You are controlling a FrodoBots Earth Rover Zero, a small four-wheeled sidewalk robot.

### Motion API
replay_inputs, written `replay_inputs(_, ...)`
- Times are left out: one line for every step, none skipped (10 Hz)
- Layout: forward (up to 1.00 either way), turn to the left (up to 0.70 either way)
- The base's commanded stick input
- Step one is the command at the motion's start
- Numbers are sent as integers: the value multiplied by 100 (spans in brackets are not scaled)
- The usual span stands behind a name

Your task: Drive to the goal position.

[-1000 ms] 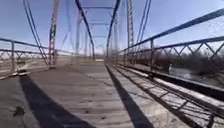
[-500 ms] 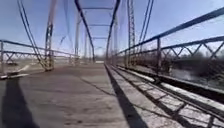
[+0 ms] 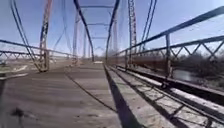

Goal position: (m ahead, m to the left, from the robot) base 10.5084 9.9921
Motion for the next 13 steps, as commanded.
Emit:
replay_inputs(100,0)
replay_inputs(100,0)
replay_inputs(100,0)
replay_inputs(100,0)
replay_inputs(100,0)
replay_inputs(100,0)
replay_inputs(100,0)
replay_inputs(100,0)
replay_inputs(100,0)
replay_inputs(100,0)
replay_inputs(100,0)
replay_inputs(100,0)
replay_inputs(100,0)
